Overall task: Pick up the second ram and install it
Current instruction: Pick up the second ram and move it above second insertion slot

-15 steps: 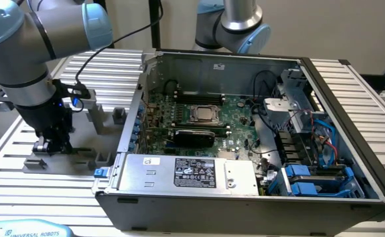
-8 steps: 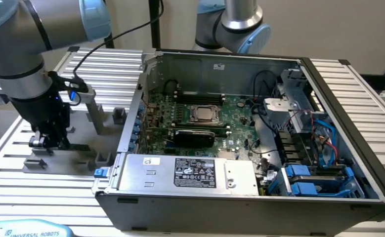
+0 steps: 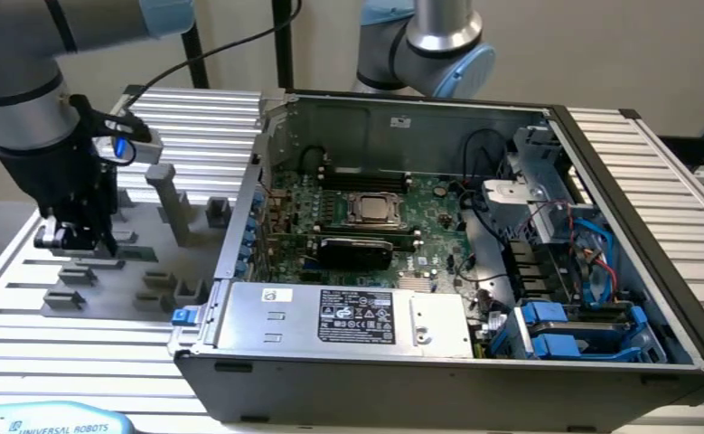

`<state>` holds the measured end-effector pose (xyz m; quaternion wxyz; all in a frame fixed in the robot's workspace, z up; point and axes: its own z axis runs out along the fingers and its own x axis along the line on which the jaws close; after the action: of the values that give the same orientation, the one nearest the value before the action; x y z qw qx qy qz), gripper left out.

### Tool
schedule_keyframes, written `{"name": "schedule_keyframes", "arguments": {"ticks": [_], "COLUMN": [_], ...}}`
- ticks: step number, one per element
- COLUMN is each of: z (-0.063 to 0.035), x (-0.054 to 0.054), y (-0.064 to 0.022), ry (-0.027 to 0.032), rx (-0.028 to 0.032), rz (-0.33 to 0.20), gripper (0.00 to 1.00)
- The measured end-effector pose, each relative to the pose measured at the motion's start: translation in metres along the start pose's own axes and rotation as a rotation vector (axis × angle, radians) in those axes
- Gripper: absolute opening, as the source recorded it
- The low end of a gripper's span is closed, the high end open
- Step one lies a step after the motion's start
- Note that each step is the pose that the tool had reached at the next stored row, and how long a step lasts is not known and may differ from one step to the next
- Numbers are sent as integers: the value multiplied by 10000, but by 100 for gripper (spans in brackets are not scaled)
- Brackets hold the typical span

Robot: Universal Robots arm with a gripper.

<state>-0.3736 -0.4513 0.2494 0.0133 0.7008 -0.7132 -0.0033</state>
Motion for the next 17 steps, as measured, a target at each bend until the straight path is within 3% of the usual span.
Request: {"name": "schedule_keyframes", "arguments": {"ticks": [10, 17], "z": [-457, -778], "x": [6, 10], "y": [-25, -136], "ry": [-1, 0], "rx": [2, 1], "rz": [-1, -3], "gripper": [14, 14]}}
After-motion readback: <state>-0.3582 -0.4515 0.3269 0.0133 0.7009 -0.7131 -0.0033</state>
